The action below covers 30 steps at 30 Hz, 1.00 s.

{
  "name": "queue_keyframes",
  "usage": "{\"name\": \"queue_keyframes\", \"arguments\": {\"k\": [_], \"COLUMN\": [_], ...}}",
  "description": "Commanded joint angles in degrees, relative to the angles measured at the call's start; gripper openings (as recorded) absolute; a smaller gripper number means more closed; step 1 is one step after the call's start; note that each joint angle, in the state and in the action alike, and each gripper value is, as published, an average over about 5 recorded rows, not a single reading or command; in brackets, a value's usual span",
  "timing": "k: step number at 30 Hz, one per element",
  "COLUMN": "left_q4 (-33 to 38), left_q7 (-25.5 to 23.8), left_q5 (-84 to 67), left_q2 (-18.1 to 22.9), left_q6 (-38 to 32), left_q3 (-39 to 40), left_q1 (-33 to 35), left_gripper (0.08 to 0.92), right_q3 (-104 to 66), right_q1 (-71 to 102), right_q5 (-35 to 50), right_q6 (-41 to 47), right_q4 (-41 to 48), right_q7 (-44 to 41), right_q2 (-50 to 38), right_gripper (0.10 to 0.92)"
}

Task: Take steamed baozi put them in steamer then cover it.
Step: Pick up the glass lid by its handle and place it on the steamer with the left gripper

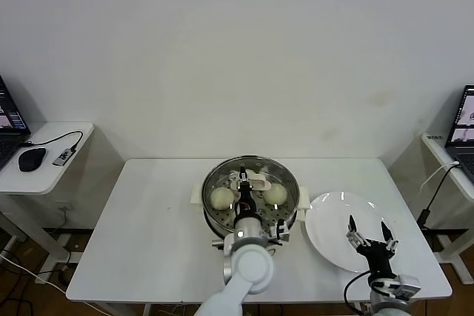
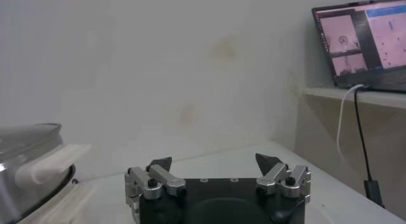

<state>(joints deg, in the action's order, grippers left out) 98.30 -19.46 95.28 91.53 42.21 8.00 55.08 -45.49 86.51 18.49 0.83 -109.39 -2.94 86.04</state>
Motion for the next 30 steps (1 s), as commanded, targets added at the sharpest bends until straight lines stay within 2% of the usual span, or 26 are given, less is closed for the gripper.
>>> {"name": "queue_keyframes", "arguments": {"k": [1, 6, 25, 30], "left_q4": [0.0, 1.4, 15.1, 19.9], "left_q7": [-0.1, 0.1, -3.6, -3.6], "left_q5": [-0.1, -0.5, -5.1, -10.7], "left_q2": [0.0, -0.3, -4.0, -5.3], "left_q6": [2.3, 2.1, 2.2, 2.1], "left_q3": [0.3, 0.9, 2.9, 1.3], "left_q1": [0.0, 0.1, 6.0, 7.9], "left_gripper": [0.144, 0.196, 0.744, 0.817], "right_q3": [0.0, 0.0, -0.2, -0.1], "right_q1": [0.0, -0.1, 0.4, 0.6], "right_q5": [0.0, 0.0, -0.2, -0.1], "right_q6": [-0.1, -0.1, -0.2, -0.3], "right_q4": [0.1, 0.2, 0.2, 0.0], "right_q7": [0.0, 0.0, 0.0, -0.2], "right_q2": [0.0, 0.1, -0.1, -0.1], "right_gripper": [0.823, 0.823, 0.823, 0.823]}}
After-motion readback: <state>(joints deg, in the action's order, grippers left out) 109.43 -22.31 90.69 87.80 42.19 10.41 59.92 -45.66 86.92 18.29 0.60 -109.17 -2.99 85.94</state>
